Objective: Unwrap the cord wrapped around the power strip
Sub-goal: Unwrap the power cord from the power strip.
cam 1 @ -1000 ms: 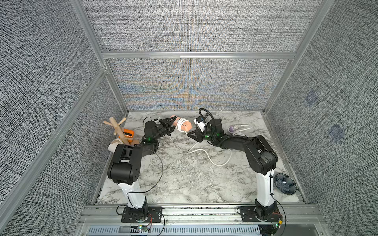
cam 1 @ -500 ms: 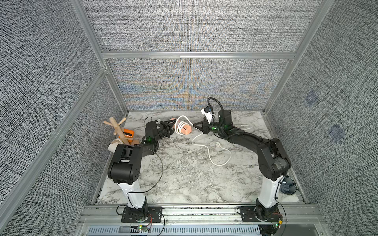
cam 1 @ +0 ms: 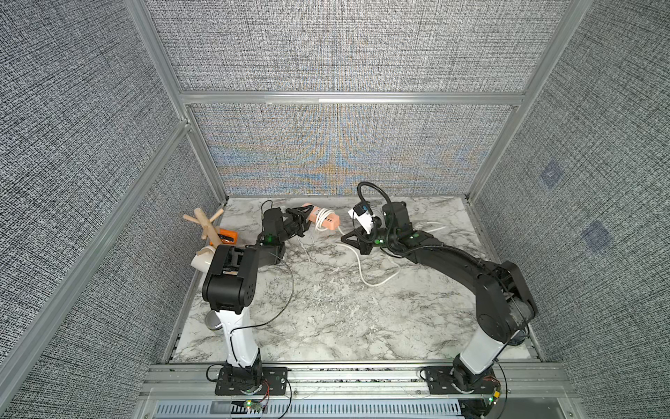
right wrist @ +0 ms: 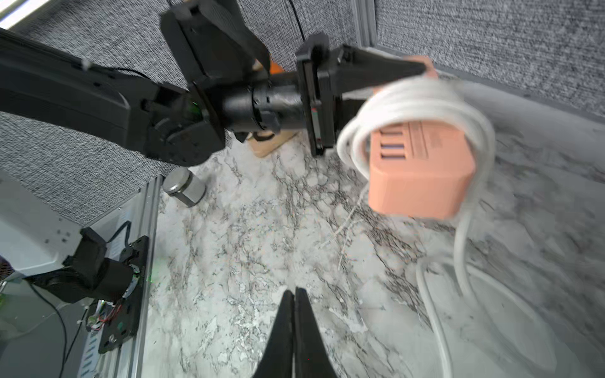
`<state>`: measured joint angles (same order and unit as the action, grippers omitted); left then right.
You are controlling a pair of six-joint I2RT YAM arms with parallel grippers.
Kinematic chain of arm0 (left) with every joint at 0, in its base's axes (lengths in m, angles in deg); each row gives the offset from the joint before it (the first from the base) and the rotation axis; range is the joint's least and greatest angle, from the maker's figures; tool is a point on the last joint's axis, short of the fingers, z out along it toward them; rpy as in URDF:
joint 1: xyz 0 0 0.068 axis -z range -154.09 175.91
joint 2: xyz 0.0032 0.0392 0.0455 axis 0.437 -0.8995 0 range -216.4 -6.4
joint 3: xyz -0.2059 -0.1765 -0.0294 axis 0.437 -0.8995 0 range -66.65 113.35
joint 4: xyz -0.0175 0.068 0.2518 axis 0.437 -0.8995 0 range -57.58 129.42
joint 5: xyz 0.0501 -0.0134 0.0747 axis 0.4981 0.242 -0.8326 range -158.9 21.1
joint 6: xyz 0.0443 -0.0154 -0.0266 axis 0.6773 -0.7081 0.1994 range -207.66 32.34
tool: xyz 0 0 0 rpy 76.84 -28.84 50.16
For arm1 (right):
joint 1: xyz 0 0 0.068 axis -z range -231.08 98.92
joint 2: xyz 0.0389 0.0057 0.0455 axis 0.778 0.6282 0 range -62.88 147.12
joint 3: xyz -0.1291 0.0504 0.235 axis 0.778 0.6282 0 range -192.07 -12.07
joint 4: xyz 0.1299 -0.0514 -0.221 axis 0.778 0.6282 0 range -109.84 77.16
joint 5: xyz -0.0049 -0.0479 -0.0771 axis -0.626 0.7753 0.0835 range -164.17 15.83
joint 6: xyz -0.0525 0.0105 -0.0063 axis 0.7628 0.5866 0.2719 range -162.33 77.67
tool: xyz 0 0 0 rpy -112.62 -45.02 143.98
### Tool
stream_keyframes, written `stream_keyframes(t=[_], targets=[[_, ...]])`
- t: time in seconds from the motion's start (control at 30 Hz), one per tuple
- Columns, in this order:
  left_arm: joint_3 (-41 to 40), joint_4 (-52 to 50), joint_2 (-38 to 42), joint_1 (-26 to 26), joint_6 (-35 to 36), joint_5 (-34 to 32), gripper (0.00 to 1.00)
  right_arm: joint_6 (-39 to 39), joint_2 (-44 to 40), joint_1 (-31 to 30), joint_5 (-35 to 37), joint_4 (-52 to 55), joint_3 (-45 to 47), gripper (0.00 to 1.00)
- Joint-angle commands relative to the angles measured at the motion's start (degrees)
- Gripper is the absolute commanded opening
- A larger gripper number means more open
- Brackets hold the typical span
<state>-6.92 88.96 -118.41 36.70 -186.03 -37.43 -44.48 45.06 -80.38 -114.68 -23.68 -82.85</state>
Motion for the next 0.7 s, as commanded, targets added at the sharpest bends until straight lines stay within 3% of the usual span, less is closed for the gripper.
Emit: stream_keyframes(t=[0.0,0.07,0.1,0.23,0.33,0.47,0.67], targets=[[0.10,1.02,0.80,0.02,0.07,1.24,0.01,1.22,0.04,2.10,3.15,-2.63,0.29,0.00],[-0.49,1.52,1.32,0.09,-0.38,1.88,0.01,-0.68,1.97,4.42,2.10,-4.90,-0.28,0.02],[-0.84,1.69,1.64,0.03,-0.61,2.14,0.01,-1.33,3.42,5.26,1.02,-5.86,-0.92,0.08],[-2.04,2.03,3.33,0.11,-1.15,2.96,0.01,-2.78,9.46,5.96,-4.28,-8.98,-4.36,0.50],[-2.28,2.49,4.37,0.30,-1.70,3.36,0.01,-7.94,13.62,6.08,-11.71,-15.86,-5.42,0.67],[-2.33,2.60,5.30,0.64,-1.99,4.10,0.01,-7.53,14.86,4.46,-10.06,-16.81,-6.34,0.77],[-2.00,5.34,5.26,1.84,-4.77,4.74,0.01,-13.52,18.78,4.41,-11.31,-24.30,-6.18,0.77]])
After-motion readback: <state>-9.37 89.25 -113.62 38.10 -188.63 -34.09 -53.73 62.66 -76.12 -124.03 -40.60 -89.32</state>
